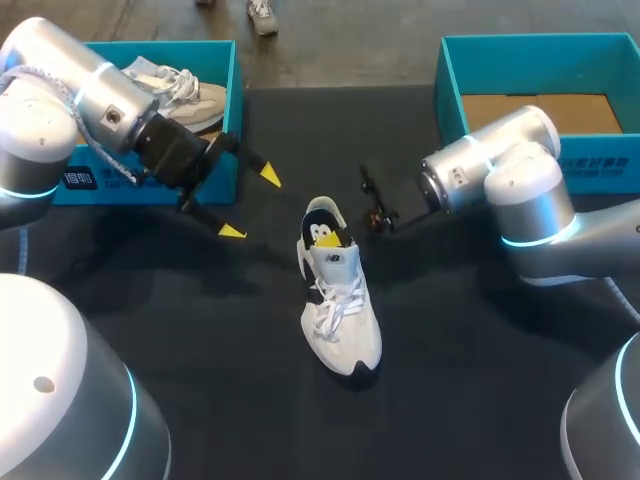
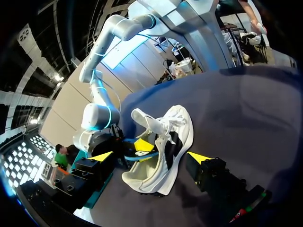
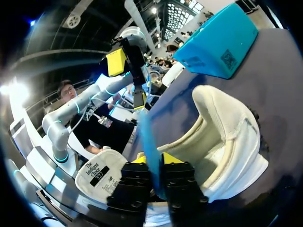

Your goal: Take the shoe out of the shoebox, open the shoe tongue, remove and reinsert the insole, then place the shoe into the shoebox

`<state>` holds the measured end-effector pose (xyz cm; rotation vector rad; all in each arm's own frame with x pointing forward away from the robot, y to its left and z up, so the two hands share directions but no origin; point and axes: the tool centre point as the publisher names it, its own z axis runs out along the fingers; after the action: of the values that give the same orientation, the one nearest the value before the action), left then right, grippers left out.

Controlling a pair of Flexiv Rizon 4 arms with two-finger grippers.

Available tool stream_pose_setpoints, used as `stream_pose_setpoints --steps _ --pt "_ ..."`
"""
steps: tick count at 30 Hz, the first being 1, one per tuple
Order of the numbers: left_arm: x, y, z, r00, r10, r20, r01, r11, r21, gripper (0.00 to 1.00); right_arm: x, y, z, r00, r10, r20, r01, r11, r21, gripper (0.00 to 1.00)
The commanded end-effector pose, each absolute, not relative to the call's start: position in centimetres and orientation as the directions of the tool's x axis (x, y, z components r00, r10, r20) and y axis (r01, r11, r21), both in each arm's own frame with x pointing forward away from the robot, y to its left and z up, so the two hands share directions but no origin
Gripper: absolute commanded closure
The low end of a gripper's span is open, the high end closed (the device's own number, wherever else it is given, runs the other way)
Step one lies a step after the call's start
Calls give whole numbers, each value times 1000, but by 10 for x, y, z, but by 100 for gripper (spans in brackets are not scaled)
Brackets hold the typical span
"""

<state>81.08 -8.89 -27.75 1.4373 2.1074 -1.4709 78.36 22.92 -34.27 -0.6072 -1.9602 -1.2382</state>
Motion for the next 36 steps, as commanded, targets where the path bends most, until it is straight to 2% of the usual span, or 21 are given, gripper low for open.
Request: stream_pose_setpoints --steps 1,6,9,16,22,27,29,30,33,36 --pt "811 -88 -279 -508 593 -625 790 33 -612 0 788 231 -336 -644 18 765 696 430 576 56" --pt "811 -88 -279 -508 592 -626 791 33 -611 0 795 230 -326 -668 26 744 681 426 596 50" --pt "811 -87 -278 -508 591 -626 791 34 -610 0 798 227 -322 -680 34 732 673 425 606 40" --pt "811 -84 -278 -510 589 -628 793 38 -608 0 808 224 -316 -700 44 713 660 422 622 40" --pt "810 -84 -278 -511 587 -628 793 39 -608 0 814 228 -317 -701 41 712 657 425 623 62" --pt "810 -83 -278 -511 588 -627 793 41 -608 0 820 231 -328 -675 33 737 670 445 594 64" --pt "810 -83 -277 -511 589 -626 793 42 -607 0 822 232 -330 -666 34 745 674 456 582 74" --pt "810 -82 -277 -511 590 -626 793 43 -607 0 823 232 -331 -660 38 751 679 459 573 86" --pt "810 -82 -277 -510 589 -626 794 43 -607 0 826 231 -332 -639 47 768 693 470 547 100" --pt "810 -82 -277 -511 586 -629 794 42 -606 0 826 230 -331 -624 53 779 701 478 529 100"
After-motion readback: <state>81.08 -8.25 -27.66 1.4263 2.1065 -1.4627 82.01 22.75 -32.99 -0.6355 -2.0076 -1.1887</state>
